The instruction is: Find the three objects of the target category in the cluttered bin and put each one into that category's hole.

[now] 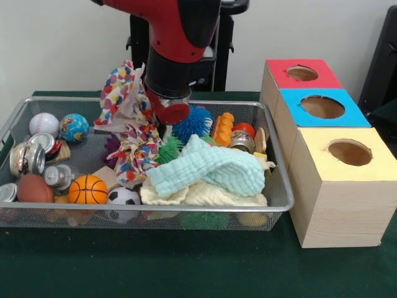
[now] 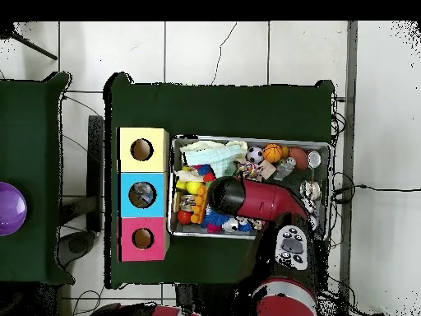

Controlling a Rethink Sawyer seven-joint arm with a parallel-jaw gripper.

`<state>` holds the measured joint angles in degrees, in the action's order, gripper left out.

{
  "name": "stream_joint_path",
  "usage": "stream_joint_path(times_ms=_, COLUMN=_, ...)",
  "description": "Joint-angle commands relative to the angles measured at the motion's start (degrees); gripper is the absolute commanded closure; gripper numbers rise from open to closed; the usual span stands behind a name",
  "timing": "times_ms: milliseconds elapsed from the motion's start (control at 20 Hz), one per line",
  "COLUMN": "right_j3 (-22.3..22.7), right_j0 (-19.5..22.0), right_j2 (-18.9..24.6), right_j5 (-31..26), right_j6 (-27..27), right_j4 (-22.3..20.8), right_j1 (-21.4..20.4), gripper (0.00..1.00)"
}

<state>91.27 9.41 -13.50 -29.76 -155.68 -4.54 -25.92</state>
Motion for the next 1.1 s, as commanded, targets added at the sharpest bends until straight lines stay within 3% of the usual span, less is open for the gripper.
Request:
stream_joint_path(times_ms=50, right_j3=-1.86, right_j0=2.58, right_j2=0.43, right_j5=1.62, right_j6=2.57, right_j4=-4.61, right_j1=3.64, gripper=1.00)
stream_joint_path(times_ms=1100, right_j3=-4.45, right_j0=9.73, right_j2=2.07, right_j5=11.44, right_j6=3.44, right_j4=-13.15, right_j1=9.29, gripper=1.00)
